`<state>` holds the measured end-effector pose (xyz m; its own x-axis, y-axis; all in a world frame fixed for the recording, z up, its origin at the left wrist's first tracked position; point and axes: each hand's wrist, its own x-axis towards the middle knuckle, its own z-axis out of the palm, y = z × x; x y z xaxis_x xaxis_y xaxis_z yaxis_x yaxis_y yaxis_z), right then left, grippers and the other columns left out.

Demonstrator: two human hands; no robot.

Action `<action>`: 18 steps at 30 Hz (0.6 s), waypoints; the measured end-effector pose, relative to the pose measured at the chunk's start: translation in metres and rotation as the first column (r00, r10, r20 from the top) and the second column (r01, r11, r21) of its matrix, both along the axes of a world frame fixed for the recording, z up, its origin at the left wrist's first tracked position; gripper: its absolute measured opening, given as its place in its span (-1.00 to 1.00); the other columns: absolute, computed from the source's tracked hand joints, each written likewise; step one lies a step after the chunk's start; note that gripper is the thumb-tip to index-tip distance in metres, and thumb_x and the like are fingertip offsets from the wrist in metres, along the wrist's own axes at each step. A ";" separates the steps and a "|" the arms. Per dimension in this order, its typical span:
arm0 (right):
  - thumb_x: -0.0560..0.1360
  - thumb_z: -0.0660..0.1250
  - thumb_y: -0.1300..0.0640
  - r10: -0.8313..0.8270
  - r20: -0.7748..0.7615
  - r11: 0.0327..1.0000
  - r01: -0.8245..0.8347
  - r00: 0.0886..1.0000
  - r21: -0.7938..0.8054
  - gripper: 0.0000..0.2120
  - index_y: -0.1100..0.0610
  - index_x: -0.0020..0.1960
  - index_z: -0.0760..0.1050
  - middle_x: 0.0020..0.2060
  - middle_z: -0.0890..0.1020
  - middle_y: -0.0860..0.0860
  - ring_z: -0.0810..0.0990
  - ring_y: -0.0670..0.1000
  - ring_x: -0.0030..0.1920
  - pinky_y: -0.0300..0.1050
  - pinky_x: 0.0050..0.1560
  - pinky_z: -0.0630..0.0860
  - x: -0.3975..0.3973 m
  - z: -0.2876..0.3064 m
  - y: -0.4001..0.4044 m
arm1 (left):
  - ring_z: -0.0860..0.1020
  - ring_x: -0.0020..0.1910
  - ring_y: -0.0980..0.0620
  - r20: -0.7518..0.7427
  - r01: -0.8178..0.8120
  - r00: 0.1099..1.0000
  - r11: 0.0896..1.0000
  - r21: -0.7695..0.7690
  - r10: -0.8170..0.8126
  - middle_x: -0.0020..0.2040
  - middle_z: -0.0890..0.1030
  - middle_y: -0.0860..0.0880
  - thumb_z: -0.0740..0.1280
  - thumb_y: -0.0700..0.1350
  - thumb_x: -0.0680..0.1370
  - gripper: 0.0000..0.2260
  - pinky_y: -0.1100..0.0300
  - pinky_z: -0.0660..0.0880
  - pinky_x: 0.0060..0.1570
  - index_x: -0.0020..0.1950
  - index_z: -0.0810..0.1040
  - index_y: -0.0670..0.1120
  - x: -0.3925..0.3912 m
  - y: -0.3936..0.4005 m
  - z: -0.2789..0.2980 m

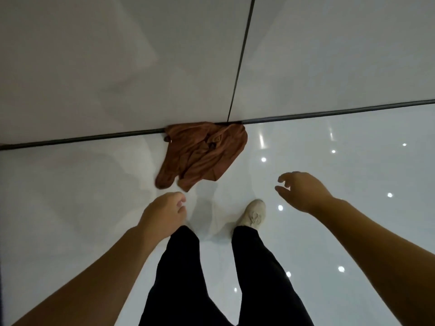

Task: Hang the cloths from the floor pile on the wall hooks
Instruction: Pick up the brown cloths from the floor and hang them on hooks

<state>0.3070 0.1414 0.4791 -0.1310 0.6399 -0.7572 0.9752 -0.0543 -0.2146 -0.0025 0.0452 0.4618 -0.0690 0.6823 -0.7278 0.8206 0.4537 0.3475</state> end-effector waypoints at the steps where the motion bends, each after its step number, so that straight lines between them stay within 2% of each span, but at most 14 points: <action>1: 0.56 0.23 -0.05 -0.007 0.007 1.000 0.007 1.000 0.012 -0.64 0.08 0.29 0.46 0.13 0.59 0.04 0.55 0.05 0.13 -0.12 0.14 0.44 0.000 -0.022 0.012 | 0.53 0.14 0.00 0.000 0.016 1.000 1.000 -0.008 -0.016 0.17 0.58 -0.01 0.22 -0.10 0.56 -0.75 0.16 0.43 0.12 0.23 0.51 -0.05 0.002 0.006 -0.022; 4: 0.55 0.23 -0.03 -0.029 0.016 0.999 0.028 0.999 0.044 -0.66 0.08 0.26 0.48 0.12 0.60 0.05 0.54 0.07 0.14 -0.09 0.15 0.45 -0.011 -0.101 0.034 | 0.53 0.12 -0.01 0.000 0.080 0.997 0.997 -0.024 -0.080 0.17 0.58 -0.01 0.22 -0.10 0.56 -0.74 0.19 0.41 0.10 0.23 0.50 -0.02 0.000 0.028 -0.098; 7: 0.56 0.23 -0.03 -0.024 0.013 0.999 0.024 1.000 0.027 -0.66 0.09 0.26 0.47 0.13 0.59 0.05 0.54 0.07 0.15 -0.08 0.17 0.44 -0.034 -0.192 0.030 | 0.53 0.16 -0.07 0.000 0.151 0.989 0.988 -0.004 -0.151 0.18 0.58 -0.03 0.25 -0.13 0.56 -0.73 0.11 0.43 0.18 0.26 0.52 -0.06 -0.009 0.042 -0.175; 10: 0.56 0.20 -0.03 -0.004 0.023 0.999 0.004 1.000 -0.041 -0.65 0.10 0.28 0.45 0.16 0.58 0.05 0.52 0.07 0.18 -0.10 0.15 0.43 -0.060 -0.288 0.012 | 0.59 0.06 -0.14 -0.010 0.175 0.985 0.981 0.083 -0.175 0.06 0.64 -0.11 0.31 -0.21 0.51 -0.77 0.04 0.50 0.08 0.15 0.60 -0.14 -0.024 0.045 -0.253; 12: 0.56 0.20 -0.02 0.000 0.039 0.996 0.004 0.999 -0.090 -0.65 0.10 0.28 0.45 0.17 0.56 0.05 0.51 0.08 0.18 -0.11 0.11 0.42 -0.077 -0.353 0.000 | 0.59 0.00 -0.13 0.009 0.195 0.980 0.977 0.085 -0.197 0.02 0.64 -0.11 0.32 -0.23 0.50 -0.78 0.10 0.49 -0.01 0.13 0.59 -0.15 -0.035 0.043 -0.303; 14: 0.56 0.20 -0.02 -0.028 0.058 0.992 0.035 0.998 -0.119 -0.66 0.12 0.26 0.46 0.17 0.55 0.07 0.51 0.10 0.17 -0.12 0.05 0.40 -0.092 -0.412 -0.009 | 0.59 -0.01 -0.09 0.033 0.228 0.972 0.969 0.095 -0.232 0.00 0.64 -0.09 0.32 -0.23 0.51 -0.78 0.18 0.43 -0.06 0.14 0.59 -0.15 -0.046 0.041 -0.350; 18: 0.56 0.23 -0.04 -0.176 0.071 0.977 0.183 0.982 -0.107 -0.62 0.16 0.27 0.43 0.17 0.54 0.09 0.51 0.11 0.16 -0.14 0.00 0.37 -0.118 -0.506 -0.015 | 0.59 0.02 -0.08 0.043 0.269 0.960 0.954 0.129 -0.277 0.04 0.64 -0.09 0.28 -0.22 0.54 -0.78 0.16 0.47 0.04 0.17 0.58 -0.13 -0.061 0.040 -0.428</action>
<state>0.1890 0.1264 -0.0269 0.0272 0.5590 -0.8287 0.9584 -0.2502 -0.1373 -0.0636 0.0850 0.0336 0.1734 0.7516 -0.6364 0.8832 0.1673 0.4382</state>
